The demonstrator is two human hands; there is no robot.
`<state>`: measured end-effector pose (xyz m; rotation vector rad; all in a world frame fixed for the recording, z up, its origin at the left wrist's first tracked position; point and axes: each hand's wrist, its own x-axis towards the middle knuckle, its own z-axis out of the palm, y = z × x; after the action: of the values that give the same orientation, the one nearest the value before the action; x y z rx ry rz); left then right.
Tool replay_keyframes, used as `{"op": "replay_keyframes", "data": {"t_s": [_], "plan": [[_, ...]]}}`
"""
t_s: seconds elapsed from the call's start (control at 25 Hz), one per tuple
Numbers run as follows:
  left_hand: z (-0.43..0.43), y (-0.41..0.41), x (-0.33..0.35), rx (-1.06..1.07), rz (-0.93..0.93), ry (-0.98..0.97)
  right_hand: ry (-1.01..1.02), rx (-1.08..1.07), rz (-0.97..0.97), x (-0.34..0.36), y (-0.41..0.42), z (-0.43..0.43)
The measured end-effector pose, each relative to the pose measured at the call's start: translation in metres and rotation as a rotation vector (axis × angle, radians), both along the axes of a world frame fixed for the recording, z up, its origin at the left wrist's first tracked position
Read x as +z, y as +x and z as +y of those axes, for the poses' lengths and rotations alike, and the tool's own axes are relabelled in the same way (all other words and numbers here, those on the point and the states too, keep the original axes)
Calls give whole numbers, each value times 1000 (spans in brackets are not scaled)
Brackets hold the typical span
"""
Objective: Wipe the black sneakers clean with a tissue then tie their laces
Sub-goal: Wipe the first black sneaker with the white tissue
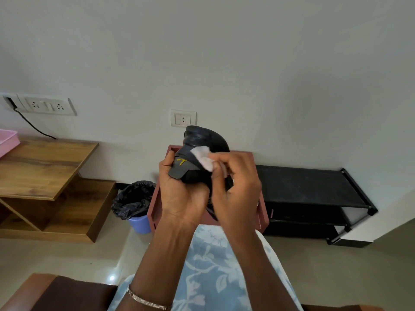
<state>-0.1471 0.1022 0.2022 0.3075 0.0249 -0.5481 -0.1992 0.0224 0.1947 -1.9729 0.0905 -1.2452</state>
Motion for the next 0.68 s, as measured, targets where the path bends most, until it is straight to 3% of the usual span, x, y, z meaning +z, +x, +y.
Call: {"op": "replay_keyframes", "data": {"t_s": [0.2,0.4,0.48,0.56,0.68], "plan": [[-16,32,16,105,87,-81,116,-82,77,-44,15,-51],[-41,68,16,16,20,80,251,-182,310,-85,21,-92],[-53,92,15,-120,-49,223,590,-208,401,-92,20,-110],[-68,112,9,-326,-193,456,1047,-226,315,-90,20,-130],[-91,124,1,-601,-533,903,1330,-291,131,-80,19,-164]]}}
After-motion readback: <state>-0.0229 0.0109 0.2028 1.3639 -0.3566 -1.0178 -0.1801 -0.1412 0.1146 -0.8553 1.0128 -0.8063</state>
